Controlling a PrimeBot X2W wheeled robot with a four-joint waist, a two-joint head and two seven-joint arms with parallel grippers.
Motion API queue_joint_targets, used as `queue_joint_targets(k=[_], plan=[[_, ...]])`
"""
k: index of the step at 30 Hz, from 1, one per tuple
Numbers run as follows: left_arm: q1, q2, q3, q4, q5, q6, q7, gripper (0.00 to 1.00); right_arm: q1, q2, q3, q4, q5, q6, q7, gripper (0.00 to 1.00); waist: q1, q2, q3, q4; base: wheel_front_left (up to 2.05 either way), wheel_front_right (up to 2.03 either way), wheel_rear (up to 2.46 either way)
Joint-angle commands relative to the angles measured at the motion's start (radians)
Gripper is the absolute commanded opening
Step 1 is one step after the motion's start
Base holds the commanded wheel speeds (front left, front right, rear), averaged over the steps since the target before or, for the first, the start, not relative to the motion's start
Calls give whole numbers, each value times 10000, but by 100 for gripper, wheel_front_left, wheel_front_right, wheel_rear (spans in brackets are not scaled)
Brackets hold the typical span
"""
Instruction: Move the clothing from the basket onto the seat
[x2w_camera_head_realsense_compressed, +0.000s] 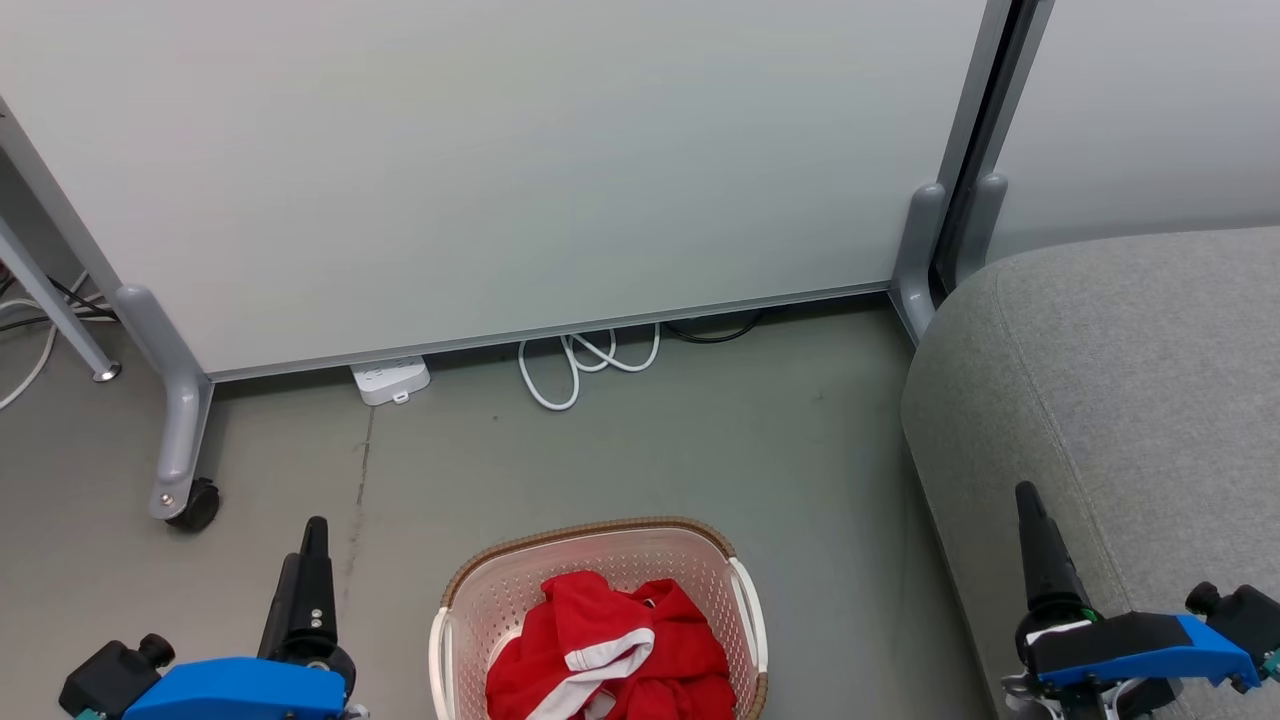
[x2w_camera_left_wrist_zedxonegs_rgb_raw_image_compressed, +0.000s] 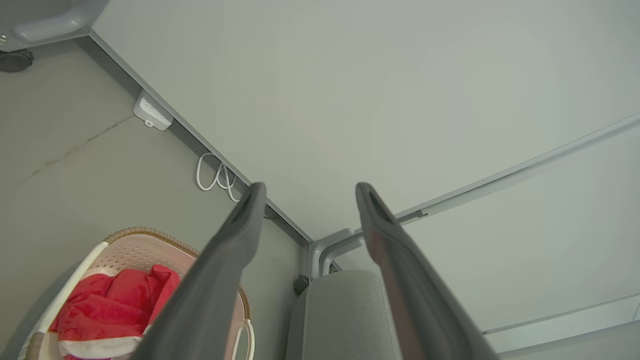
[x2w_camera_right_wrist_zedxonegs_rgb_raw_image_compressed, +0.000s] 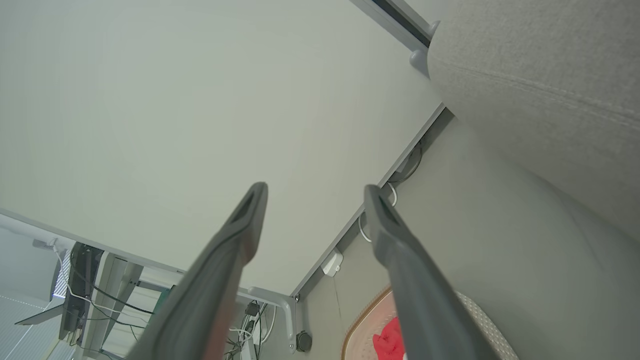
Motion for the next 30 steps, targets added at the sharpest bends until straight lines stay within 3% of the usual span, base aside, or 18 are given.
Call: queue_joint_targets(k=[1, 15, 30], plan=[[-76, 102, -57, -115, 418, 85, -100, 100, -291, -34, 58, -194, -460, 3, -99, 100, 0, 0, -2, 1, 0, 0, 0], [-162, 119, -307, -24, 2627, 344, -580, 100, -314, -39, 245, -389, -2951, 4, -399, 100, 0, 0, 30, 14, 0, 0, 0], [-170, 133, -469, 10, 4395, 482, -1002, 100, -274, -44, 409, -487, -4841, 5, -638, 100, 0, 0, 13, 20, 0, 0, 0]])
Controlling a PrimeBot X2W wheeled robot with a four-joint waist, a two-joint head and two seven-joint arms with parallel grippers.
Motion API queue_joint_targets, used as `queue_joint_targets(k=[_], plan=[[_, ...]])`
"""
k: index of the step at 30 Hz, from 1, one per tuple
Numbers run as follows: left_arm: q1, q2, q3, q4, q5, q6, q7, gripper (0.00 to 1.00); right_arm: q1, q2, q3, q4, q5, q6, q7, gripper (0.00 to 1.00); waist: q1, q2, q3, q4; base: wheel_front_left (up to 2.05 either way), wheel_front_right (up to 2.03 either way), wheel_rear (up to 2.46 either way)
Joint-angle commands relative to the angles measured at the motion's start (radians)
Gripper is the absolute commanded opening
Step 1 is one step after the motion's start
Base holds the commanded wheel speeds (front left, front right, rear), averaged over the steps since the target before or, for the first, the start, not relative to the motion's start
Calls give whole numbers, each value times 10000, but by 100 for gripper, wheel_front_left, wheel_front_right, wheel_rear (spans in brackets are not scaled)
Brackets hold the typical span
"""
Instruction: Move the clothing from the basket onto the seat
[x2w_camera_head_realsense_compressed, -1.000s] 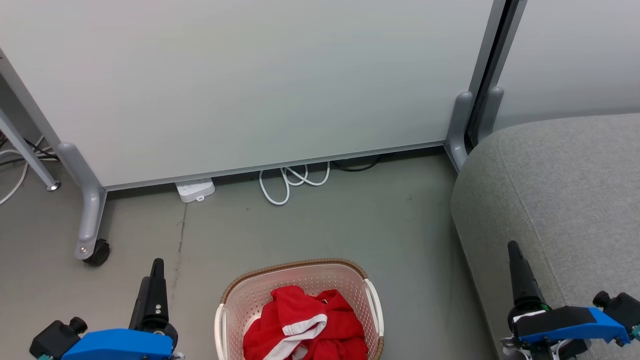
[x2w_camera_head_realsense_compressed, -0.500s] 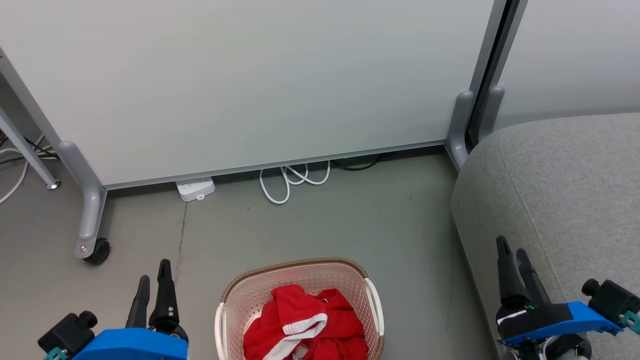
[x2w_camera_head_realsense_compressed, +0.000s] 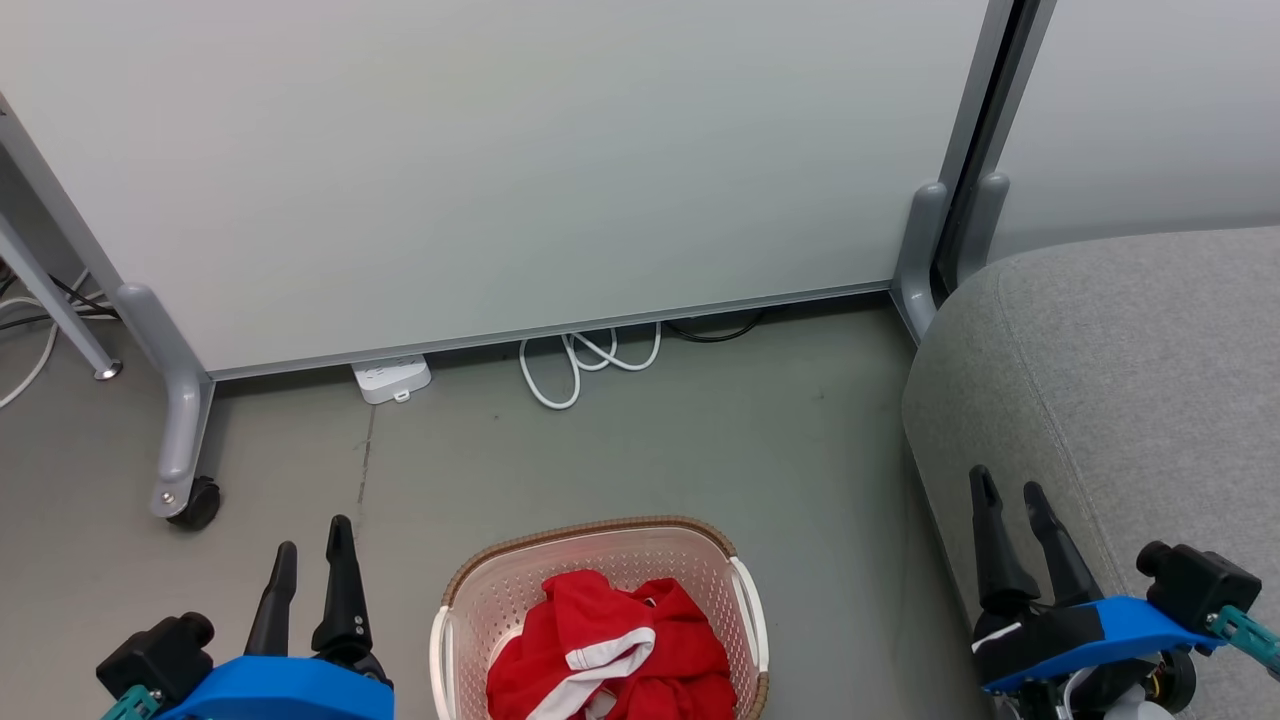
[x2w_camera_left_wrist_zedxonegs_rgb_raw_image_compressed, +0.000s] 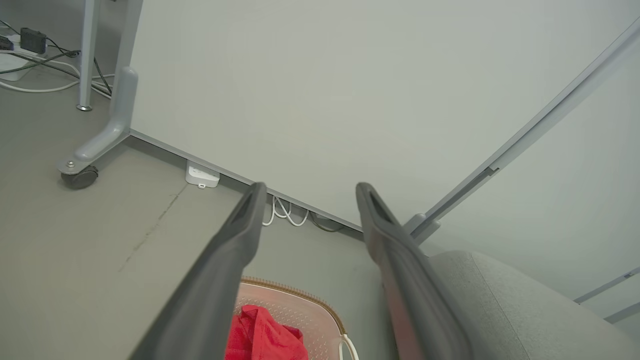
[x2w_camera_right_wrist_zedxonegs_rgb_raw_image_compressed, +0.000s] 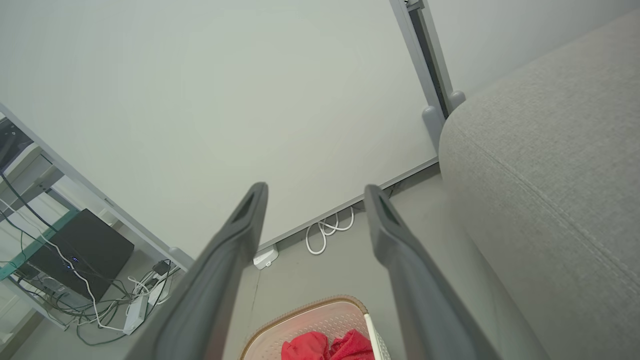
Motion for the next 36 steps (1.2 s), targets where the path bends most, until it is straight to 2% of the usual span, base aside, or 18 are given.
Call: queue_joint_targets(k=[1, 24, 36], plan=[[-160, 88, -33, -86, 224, 48, -71, 100, -170, -40, 26, -134, -221, 5, -79, 100, 0, 0, -1, 2, 0, 0, 0], [-293, 104, -421, 36, 2451, 216, -653, 100, -162, -47, 136, -266, -2689, 5, -412, 100, 0, 0, 102, 15, 0, 0, 0], [-261, 113, -547, 35, 3240, 377, -934, 100, -204, -50, 137, -279, -3826, 4, -686, 100, 0, 0, 123, 8, 0, 0, 0]])
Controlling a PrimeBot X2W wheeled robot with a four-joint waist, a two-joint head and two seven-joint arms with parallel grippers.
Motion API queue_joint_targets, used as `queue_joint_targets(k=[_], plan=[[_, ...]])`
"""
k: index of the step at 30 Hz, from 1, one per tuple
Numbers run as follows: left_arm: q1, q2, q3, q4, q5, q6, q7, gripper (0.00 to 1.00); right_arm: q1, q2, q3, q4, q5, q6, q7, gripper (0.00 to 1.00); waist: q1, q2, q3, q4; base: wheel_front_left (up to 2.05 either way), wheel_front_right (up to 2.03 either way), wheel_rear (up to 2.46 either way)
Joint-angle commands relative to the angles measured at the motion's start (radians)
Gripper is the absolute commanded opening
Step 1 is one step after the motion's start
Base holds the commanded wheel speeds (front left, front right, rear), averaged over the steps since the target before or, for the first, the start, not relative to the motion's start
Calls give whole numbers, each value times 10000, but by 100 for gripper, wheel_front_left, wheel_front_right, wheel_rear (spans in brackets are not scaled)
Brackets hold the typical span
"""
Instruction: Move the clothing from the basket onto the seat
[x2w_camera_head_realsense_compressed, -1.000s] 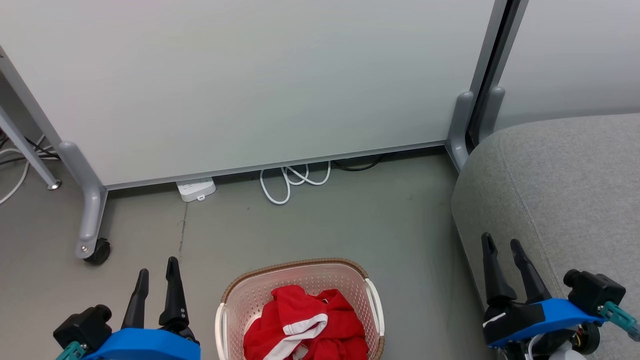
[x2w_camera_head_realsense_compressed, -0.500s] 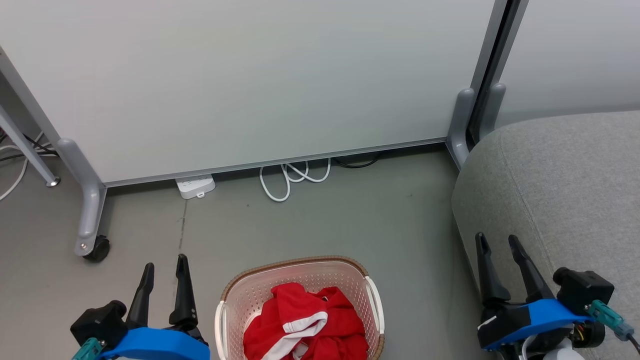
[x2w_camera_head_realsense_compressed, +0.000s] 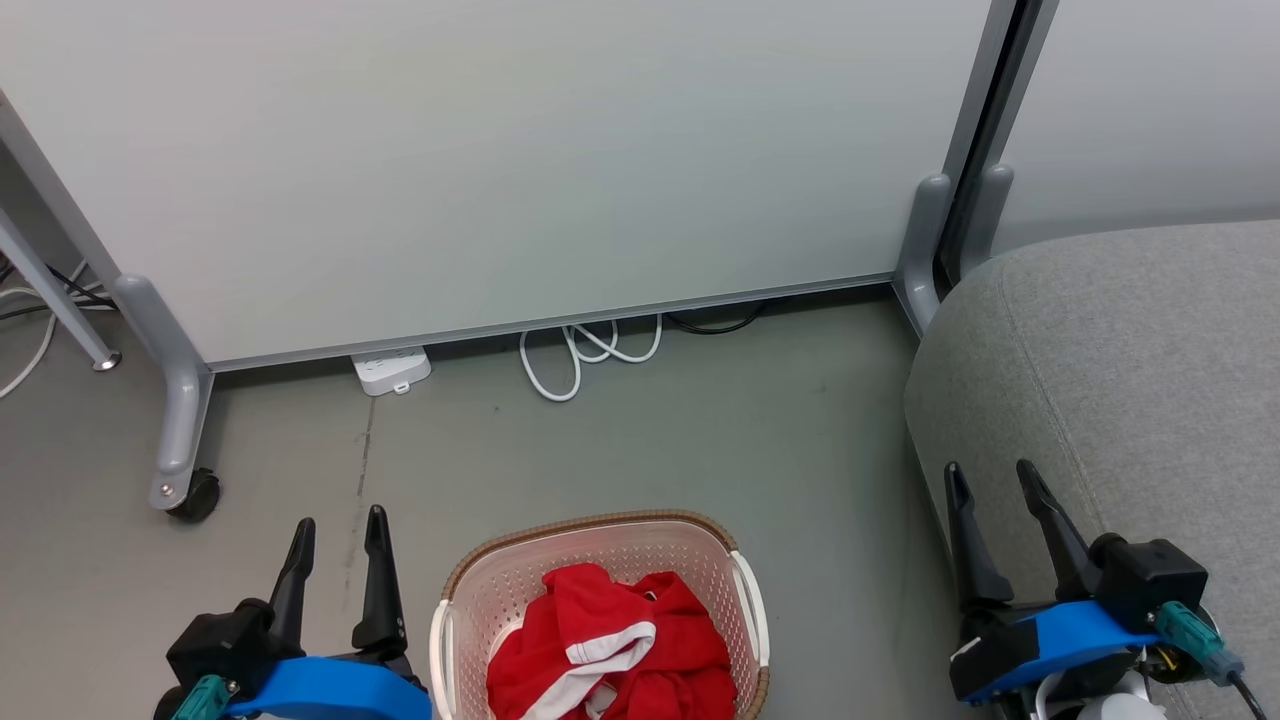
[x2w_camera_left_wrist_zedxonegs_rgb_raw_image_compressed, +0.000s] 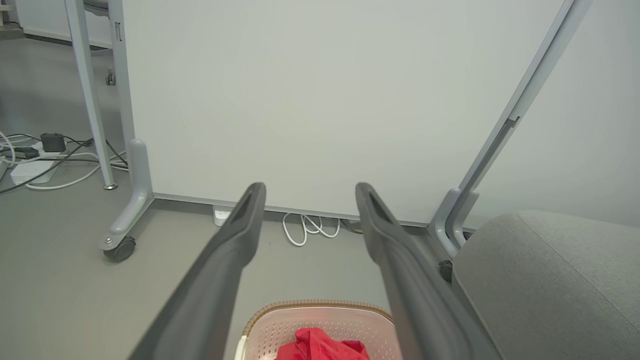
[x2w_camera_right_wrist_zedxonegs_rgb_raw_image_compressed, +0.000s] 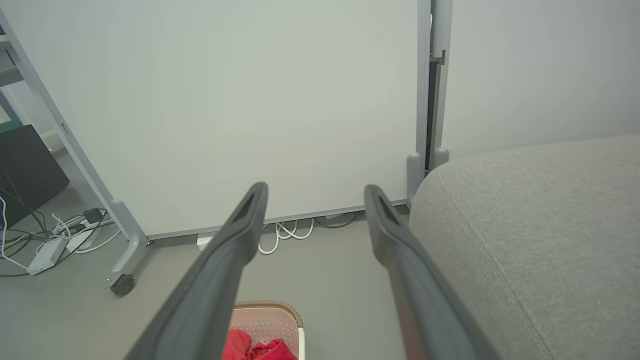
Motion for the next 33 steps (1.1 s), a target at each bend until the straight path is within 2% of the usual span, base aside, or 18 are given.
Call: queue_joint_targets(k=[1, 26, 33], plan=[[-134, 65, -3, -79, 158, 58, -75, 100, -180, -42, 30, -90, -188, 0, -86, 100, 0, 0, -3, -4, 0, 0, 0], [22, 79, -279, -37, 1481, 289, -549, 100, -102, -46, 96, -99, -2012, -1, -568, 100, 0, 0, -148, 40, 0, 0, 0], [64, 76, -282, -56, 1278, 310, -527, 100, -95, -45, 102, -67, -1948, -1, -563, 100, 0, 0, -154, 51, 0, 0, 0]])
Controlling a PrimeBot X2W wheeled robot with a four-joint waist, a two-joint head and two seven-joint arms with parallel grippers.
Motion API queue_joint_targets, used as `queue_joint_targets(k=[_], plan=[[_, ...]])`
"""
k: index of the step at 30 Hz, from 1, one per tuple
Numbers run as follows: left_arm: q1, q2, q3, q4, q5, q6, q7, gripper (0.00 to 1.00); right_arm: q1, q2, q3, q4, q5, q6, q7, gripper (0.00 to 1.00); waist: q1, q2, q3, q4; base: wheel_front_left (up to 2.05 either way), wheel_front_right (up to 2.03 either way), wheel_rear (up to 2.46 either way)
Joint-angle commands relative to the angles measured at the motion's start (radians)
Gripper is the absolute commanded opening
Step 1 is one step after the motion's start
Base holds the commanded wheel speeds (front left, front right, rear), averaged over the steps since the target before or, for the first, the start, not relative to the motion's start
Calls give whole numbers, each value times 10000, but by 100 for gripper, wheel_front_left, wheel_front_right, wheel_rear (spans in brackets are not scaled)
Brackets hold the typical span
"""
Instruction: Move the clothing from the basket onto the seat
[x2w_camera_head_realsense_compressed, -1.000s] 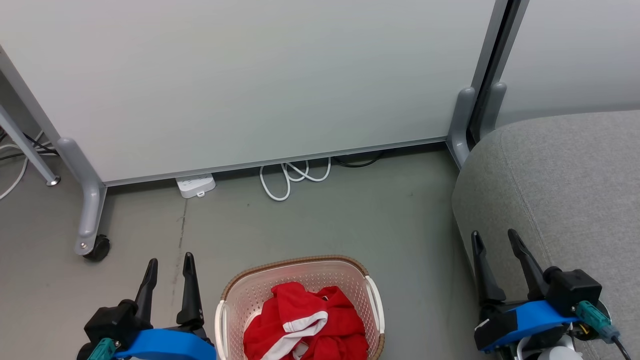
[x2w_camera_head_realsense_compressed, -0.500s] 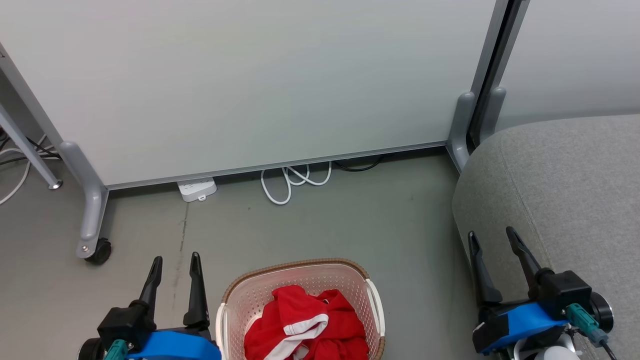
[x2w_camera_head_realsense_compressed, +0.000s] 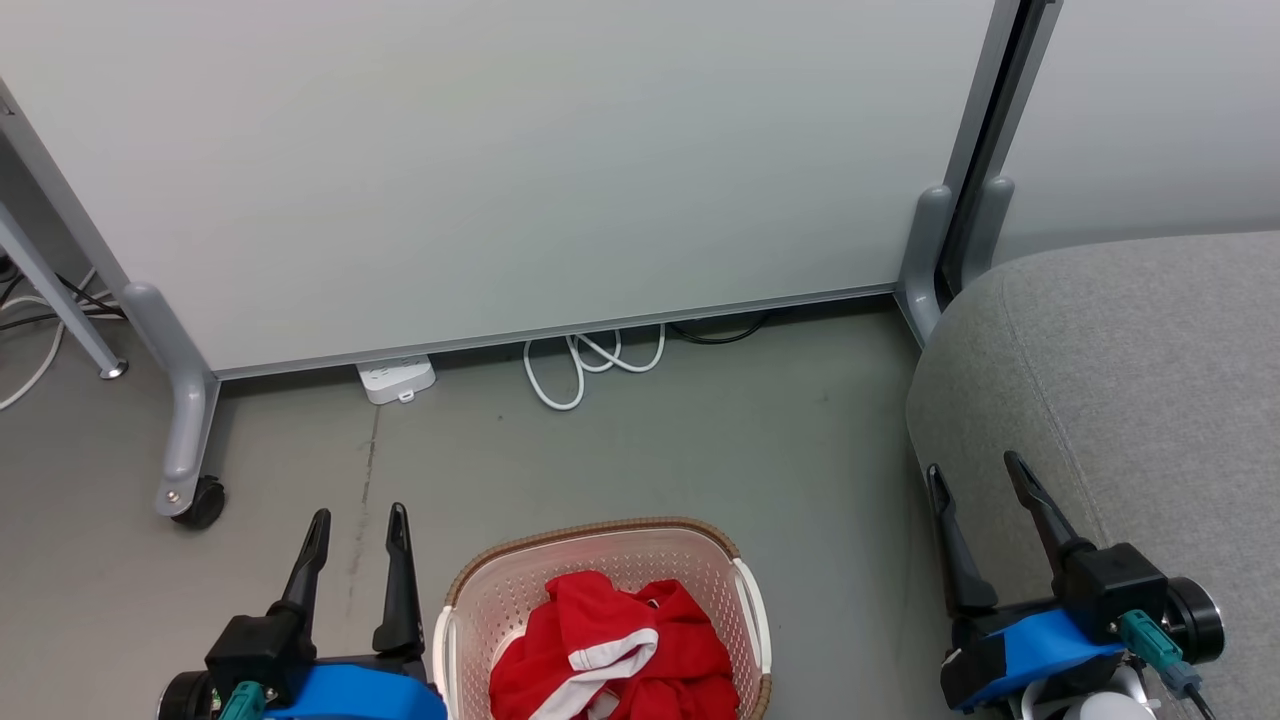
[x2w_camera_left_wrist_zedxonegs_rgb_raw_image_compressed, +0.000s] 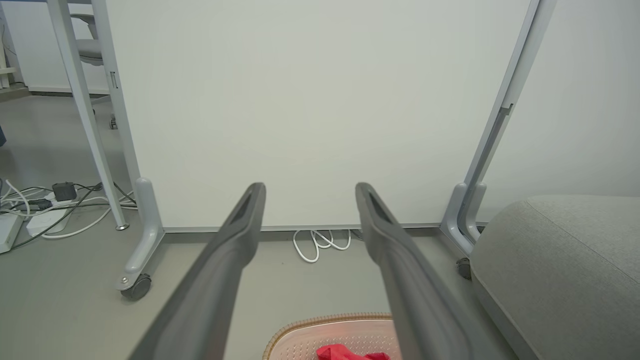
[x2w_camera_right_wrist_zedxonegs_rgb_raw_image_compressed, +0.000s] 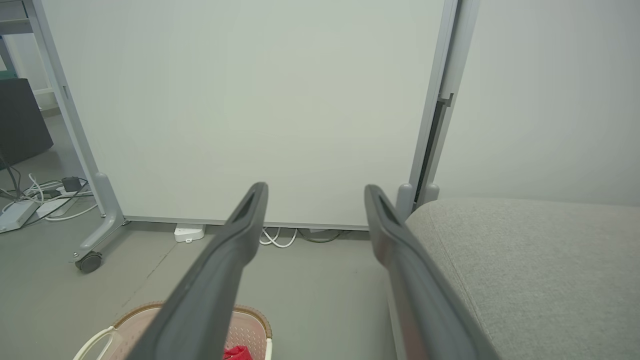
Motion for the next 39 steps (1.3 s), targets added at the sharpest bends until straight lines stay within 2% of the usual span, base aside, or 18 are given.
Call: queue_joint_targets(k=[1, 11, 23, 31, 39], plan=[[61, 53, 3, -44, -34, 55, -35, 100, -77, -37, 20, -17, -4, -3, -51, 100, 0, -1, -2, 0, 0, 0, 0], [-116, 51, 8, 63, 22, 17, -33, 100, -337, -37, 174, -130, 14, -3, -66, 100, 0, -1, 427, -212, 0, 0, 0], [-1103, 117, 121, 1315, 0, -310, -32, 100, -1892, -34, 786, -449, 38, -3, -319, 100, 0, -1, 2733, -1504, 0, 0, 0], [-2828, 253, 180, 3628, -253, -519, 308, 100, -3040, -28, 1351, -385, 574, -3, -591, 100, 0, -1, 4701, -2647, 0, 0, 0], [-4270, 614, -370, 5579, 186, -819, 731, 100, -3724, -25, 1888, -327, 1209, -3, -671, 100, 0, -1, 5861, -3448, 0, 0, 0]])
